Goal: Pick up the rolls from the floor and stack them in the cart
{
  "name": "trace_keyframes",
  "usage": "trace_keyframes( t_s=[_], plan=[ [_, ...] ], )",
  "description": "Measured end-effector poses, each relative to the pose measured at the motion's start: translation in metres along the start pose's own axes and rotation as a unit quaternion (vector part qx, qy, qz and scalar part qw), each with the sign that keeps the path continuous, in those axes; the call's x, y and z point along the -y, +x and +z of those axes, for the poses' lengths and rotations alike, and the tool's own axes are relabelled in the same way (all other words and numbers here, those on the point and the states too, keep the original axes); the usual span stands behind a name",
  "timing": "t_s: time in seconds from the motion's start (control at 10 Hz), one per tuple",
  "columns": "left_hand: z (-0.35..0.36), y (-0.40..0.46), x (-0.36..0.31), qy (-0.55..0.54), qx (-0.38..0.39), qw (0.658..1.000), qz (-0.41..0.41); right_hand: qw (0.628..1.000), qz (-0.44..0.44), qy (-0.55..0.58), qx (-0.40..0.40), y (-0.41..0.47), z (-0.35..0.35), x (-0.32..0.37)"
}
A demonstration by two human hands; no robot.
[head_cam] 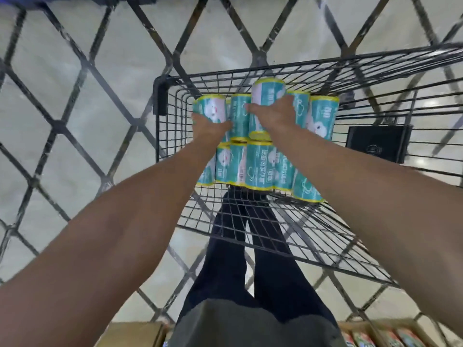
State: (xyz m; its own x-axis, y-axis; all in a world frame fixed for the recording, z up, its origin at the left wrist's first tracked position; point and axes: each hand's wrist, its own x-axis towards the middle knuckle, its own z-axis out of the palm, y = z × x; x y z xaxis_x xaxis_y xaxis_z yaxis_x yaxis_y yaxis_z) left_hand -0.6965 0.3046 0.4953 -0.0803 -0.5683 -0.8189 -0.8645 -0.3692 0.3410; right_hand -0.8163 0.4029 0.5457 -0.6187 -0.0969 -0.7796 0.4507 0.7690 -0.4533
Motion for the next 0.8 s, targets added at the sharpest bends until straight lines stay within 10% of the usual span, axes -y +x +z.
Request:
trace_keyframes(
  t_s=[0.8],
  plan=[
    [-0.023, -0.064, 0.006, 0.127, -0.06, 0.979, 0.149, 0.972, -0.15, -0.174, -0.046, -0.094, -0.027, -0.018]
  ],
)
